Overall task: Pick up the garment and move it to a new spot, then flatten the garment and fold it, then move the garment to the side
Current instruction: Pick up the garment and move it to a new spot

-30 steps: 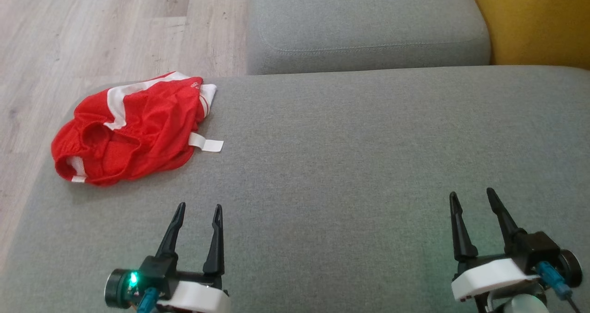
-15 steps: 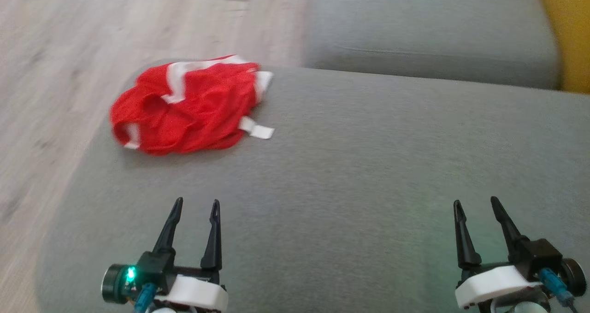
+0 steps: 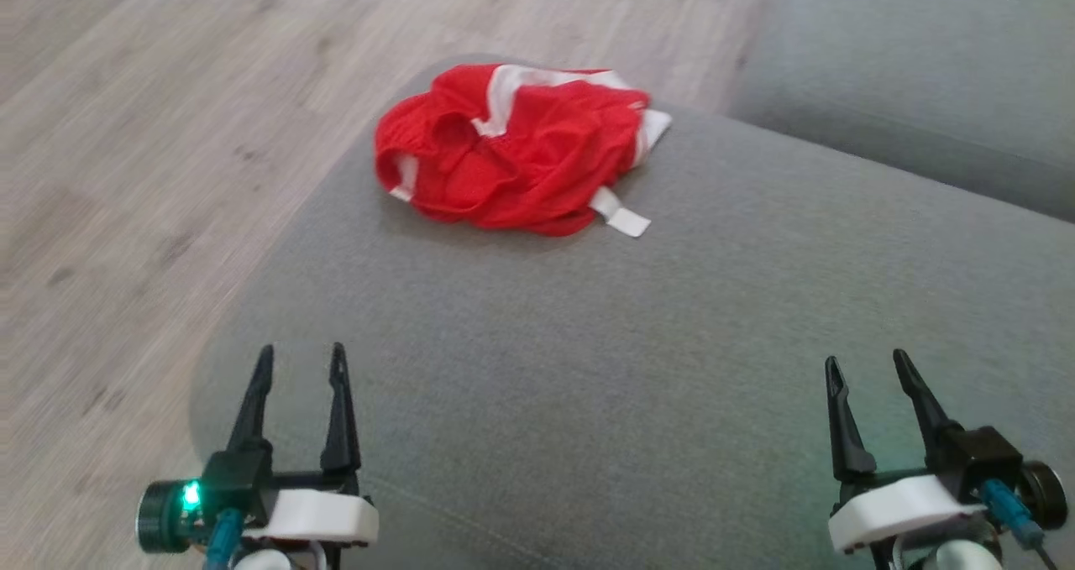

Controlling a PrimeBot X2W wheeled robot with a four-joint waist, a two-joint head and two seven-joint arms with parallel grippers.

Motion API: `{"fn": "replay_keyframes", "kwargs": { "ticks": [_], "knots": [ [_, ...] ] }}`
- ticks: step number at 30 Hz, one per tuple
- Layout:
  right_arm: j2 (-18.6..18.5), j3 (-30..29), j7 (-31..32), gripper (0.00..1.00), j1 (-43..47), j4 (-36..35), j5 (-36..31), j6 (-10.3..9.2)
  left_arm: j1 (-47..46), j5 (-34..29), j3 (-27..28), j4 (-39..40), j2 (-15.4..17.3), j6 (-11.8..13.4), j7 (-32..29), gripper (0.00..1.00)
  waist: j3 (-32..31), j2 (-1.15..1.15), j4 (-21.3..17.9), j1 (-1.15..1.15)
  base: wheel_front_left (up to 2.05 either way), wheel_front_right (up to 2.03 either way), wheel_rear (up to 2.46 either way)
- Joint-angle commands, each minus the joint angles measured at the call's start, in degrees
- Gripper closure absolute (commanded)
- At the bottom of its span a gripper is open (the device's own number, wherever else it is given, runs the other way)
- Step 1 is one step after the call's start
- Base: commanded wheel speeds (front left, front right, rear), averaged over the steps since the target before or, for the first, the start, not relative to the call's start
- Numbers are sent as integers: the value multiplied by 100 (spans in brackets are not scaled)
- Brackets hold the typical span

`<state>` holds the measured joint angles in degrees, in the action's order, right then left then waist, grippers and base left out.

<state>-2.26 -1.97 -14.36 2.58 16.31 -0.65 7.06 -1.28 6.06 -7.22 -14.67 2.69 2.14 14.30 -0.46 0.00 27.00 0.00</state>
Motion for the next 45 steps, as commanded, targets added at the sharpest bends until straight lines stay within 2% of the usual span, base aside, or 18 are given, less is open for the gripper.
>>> {"fn": "replay_keyframes", "kwargs": {
  "ticks": [1,7,11,15,19,22,28,32,33,38,41,42,43,44,45],
  "knots": [
    [-62,117,-63,0,-276,-143,-41,43,-261,-34,192,203,19,32,70,0,128,0,117,0,0,0,0],
    [-62,-89,-63,0,-375,-155,-161,43,-480,-42,522,694,19,-132,70,0,365,0,133,0,0,0,0],
    [-62,-189,-63,0,-628,-249,-439,43,-952,-51,834,1053,129,-500,70,0,845,0,-99,0,0,0,0],
    [-62,-337,-63,0,-952,-408,-708,43,-1815,-89,1015,1039,380,-718,70,0,1333,0,-387,0,0,0,0],
    [-108,-445,-63,0,-1272,-604,-946,43,-2965,229,969,380,546,-896,70,0,1888,0,-650,0,0,0,0],
    [-231,-406,-63,0,-1536,-719,-988,43,-3814,478,753,-700,830,-947,-48,0,2212,0,-924,0,0,0,0],
    [-374,-434,-63,0,-1862,-1008,-974,43,-5166,992,-113,-2525,1597,-960,-1417,0,2683,0,-1396,0,0,0,0],
    [-405,-450,-63,0,-1884,-1096,-962,43,-5573,1292,-670,-3273,2001,-961,-2396,0,2831,0,-1588,0,0,0,0],
    [-412,-452,-63,0,-1855,-1111,-962,43,-5682,1530,-867,-3445,2119,-961,-2614,0,2894,0,-1642,0,0,0,0],
    [-458,-408,-63,0,-1888,-1117,-930,43,-5840,1918,-1129,-3916,2366,-962,-2926,0,3046,0,-1750,0,0,0,0],
    [-455,-376,-63,0,-1923,-1109,-926,43,-5888,2027,-1159,-4024,2436,-962,-2802,0,3065,0,-1801,0,0,0,0],
    [-450,-358,-63,0,-1937,-1099,-923,43,-5915,2069,-1150,-4033,2462,-962,-2594,31,3048,0,-1829,0,0,0,0],
    [-446,-353,-63,0,-1942,-1092,-919,43,-5940,2091,-1169,-4021,2478,-962,-2374,91,3038,0,-1844,0,0,0,0],
    [-441,-359,-63,0,-1949,-1087,-917,43,-5966,2110,-1209,-3998,2476,-962,-2169,100,3020,0,-1854,0,0,0,0],
    [-433,-370,-63,0,-1953,-1077,-908,43,-5995,2135,-1255,-3968,2466,-962,-1982,100,2995,0,-1860,0,0,0,0]
  ]
}}
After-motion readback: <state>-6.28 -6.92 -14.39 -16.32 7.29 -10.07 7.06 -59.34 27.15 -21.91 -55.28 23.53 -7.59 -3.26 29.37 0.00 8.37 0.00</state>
